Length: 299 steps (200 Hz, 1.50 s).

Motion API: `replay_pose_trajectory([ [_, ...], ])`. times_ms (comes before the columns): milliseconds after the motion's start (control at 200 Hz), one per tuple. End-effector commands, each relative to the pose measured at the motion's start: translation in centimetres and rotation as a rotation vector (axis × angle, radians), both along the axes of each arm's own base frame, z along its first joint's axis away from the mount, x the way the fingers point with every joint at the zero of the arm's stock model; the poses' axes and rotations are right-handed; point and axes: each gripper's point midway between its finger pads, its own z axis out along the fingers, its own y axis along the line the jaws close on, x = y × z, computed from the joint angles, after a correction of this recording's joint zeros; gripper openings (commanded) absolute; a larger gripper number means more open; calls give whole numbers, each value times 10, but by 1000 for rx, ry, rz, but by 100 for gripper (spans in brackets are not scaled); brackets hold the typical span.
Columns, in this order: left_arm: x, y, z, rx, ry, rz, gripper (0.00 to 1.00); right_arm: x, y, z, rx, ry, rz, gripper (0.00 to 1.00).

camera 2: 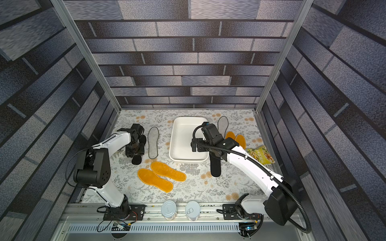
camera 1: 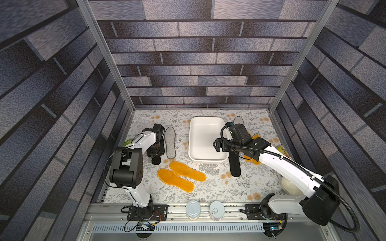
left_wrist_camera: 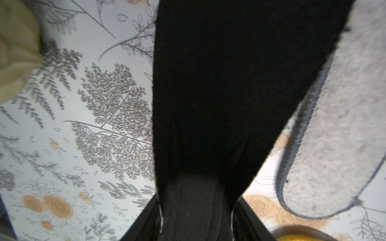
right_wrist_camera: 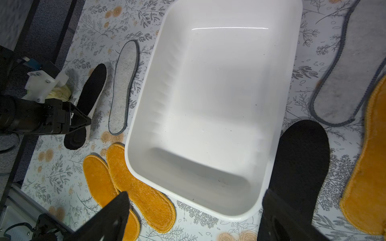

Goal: Put the insoles into the storage box
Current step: Pick up the insole from the center of the board.

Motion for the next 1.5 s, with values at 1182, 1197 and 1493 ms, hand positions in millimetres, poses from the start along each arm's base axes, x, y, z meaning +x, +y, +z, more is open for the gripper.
replay_pose_trajectory([
  [1182, 46, -155, 145, -493, -484, -143, 54, -7, 12, 8, 135, -26, 15, 100],
  [1197, 48, -158, 146, -493, -484, -148, 54, -8, 10, 9, 132, -30, 10, 100],
  [1493, 77, -222, 143, -498, -442, -212, 54, -23, -23, 22, 86, -82, -54, 100],
])
